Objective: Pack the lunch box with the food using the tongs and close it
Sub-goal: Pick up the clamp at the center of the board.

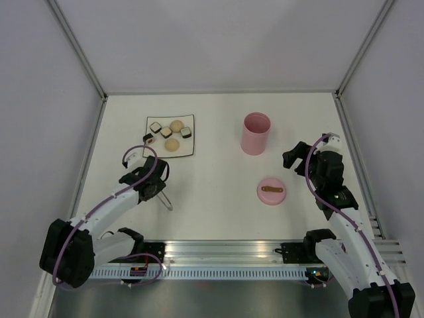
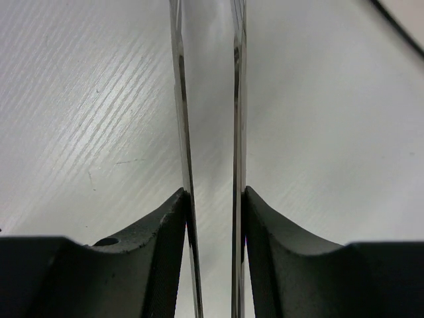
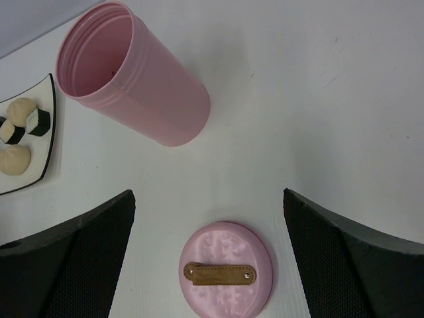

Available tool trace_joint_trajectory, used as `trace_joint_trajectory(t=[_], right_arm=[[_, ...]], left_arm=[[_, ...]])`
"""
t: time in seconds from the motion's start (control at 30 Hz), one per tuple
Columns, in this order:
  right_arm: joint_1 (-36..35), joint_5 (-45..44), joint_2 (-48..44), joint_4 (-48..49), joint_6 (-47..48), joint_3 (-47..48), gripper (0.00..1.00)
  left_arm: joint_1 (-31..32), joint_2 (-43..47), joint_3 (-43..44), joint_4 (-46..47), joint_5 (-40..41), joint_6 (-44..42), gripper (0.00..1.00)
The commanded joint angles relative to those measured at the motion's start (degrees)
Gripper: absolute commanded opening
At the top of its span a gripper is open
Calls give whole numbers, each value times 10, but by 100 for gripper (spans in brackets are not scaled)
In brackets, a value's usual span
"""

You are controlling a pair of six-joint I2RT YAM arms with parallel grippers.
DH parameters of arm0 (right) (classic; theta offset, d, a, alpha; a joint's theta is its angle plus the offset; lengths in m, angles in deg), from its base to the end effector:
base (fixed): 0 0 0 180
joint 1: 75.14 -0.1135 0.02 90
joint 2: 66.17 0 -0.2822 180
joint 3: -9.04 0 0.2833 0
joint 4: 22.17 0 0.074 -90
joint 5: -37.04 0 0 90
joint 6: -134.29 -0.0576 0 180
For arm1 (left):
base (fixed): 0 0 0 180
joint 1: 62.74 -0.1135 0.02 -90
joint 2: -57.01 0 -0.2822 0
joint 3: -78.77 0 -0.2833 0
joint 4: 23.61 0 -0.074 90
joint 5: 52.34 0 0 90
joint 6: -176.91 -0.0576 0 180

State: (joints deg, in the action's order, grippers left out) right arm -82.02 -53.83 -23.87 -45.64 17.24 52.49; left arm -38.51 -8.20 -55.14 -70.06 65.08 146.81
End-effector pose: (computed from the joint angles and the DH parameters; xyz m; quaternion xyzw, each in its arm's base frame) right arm 0.2148 0.0250 0.2591 0.1496 0.8170 0.1565 0.5345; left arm 0.2125 -0.0666 0.1630 -0.3386 0.8885 0.0343 0.3078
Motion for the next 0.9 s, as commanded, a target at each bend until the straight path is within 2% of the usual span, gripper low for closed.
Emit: trace_joint_trajectory(t=[0.0, 0.17, 0.37, 0.53, 0.6, 0.87], right_arm=[[2, 3, -6, 8, -9, 17, 98], [2, 3, -11, 8, -6, 16, 98], [2, 4, -13, 3, -5, 15, 98], [1, 7, -18, 1, -5, 13, 98], [1, 7, -18, 1, -5, 13, 98], [2, -2, -37, -8, -18, -2, 98]], left_arm=[[2, 52, 52, -18, 3, -38, 44], [2, 81, 110, -93, 24, -62, 44], [2, 109, 167, -126, 54, -89, 44], [2, 91, 216, -129, 52, -188, 45], [2, 63, 252, -134, 28, -251, 45], [1, -10, 325, -132, -137, -369, 47]])
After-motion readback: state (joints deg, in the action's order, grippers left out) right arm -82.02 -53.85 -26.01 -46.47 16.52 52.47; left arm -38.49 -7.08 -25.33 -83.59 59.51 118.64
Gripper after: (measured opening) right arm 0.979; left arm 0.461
